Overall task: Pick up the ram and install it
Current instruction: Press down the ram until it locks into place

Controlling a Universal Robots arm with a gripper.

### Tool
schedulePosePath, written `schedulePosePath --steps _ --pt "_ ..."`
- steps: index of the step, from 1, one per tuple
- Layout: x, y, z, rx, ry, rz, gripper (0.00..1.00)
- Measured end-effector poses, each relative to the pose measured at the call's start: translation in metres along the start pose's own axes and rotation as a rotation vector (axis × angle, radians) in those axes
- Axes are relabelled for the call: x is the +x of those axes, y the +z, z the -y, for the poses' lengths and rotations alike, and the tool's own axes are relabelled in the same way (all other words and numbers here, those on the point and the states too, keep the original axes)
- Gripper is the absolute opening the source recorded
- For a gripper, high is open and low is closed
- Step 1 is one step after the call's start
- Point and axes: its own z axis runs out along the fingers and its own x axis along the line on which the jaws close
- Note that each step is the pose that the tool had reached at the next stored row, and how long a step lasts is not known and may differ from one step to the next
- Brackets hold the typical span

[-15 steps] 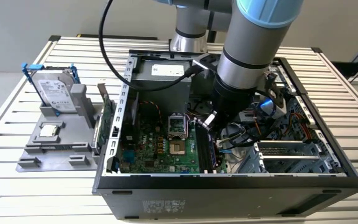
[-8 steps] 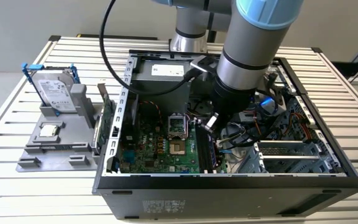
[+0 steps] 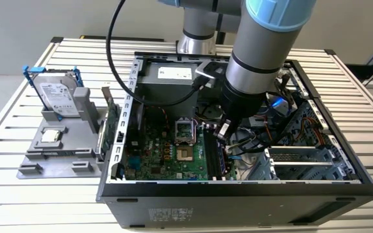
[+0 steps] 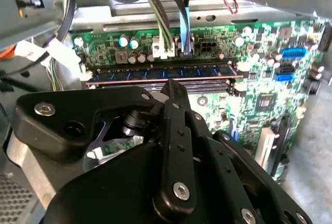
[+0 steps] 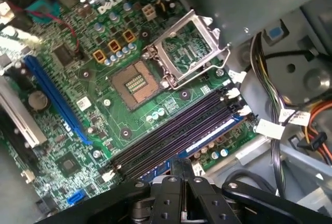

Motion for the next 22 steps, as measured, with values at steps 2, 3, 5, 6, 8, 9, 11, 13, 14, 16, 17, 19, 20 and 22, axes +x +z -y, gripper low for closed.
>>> schedulePosePath --steps 2,3,5,6,8,9,11,13,14,16,17,19,20,22 --pt "-0.0005 0.0 -0.0003 0.0001 -0.027 -0.0003 0.0" --pt "-0.0009 0.0 -0.0006 0.0002 -0.037 -0.0005 0.0" --pt "-0.0016 0.0 -0.0011 0.0003 -0.06 -0.0009 0.0" --pt "-0.0019 0.0 -0.0013 0.0003 -0.072 -0.001 0.0" --pt "-0.0025 0.0 -0.0017 0.0005 -0.096 -0.0014 0.0" --pt "-0.0028 0.0 -0.0019 0.0006 -0.109 -0.0015 0.0" --pt "-0.0032 0.0 -0.0022 0.0007 -0.136 -0.0019 0.0" --pt "-0.0036 0.0001 -0.0025 0.0008 -0.164 -0.0022 0.0" --pt "-0.0038 0.0001 -0.0026 0.0009 -0.179 -0.0025 0.0" --pt "-0.004 0.0001 -0.0027 0.0011 -0.21 -0.0029 0.0" --pt "-0.0041 0.0001 -0.0028 0.0012 -0.226 -0.0032 0.0" --pt "-0.0042 0.0001 -0.0029 0.0013 -0.26 -0.0036 0.0" --pt "-0.0043 0.0001 -0.0029 0.0015 -0.277 -0.0039 0.0" --pt "-0.0044 0.0003 -0.003 0.0016 -0.311 -0.0042 0.0"
